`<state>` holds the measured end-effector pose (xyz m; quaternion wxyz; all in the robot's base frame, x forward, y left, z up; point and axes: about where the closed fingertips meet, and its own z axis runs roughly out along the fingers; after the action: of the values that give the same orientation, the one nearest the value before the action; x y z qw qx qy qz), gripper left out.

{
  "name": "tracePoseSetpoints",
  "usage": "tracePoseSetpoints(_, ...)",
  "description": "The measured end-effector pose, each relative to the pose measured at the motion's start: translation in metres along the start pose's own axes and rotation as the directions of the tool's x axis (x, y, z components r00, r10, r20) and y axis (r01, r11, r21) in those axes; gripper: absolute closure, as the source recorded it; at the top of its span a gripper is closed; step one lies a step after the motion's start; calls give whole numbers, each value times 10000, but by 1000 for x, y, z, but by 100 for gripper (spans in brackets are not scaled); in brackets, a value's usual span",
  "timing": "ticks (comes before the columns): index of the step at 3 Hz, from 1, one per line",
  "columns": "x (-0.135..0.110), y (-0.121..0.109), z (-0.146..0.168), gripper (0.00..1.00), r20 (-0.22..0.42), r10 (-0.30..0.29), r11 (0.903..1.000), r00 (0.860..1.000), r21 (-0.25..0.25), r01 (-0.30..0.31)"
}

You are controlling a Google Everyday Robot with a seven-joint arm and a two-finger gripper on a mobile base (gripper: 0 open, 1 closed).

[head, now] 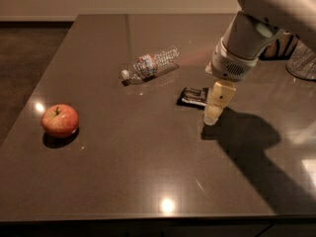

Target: Move rxbar chocolate near apple

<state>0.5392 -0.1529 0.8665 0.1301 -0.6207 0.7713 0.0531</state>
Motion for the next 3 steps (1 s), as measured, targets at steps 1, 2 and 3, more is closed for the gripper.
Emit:
tracePoseSetpoints(1,-5,-7,19,0,-112,174,9996,9998,-202,-176)
tracePoseSetpoints(2,-3,-13,28,17,-141,441,9983,9989,-364,-446)
tracePoseSetpoints(3,-4,-16,32,42,-28,666,9969,9978,-406,-666)
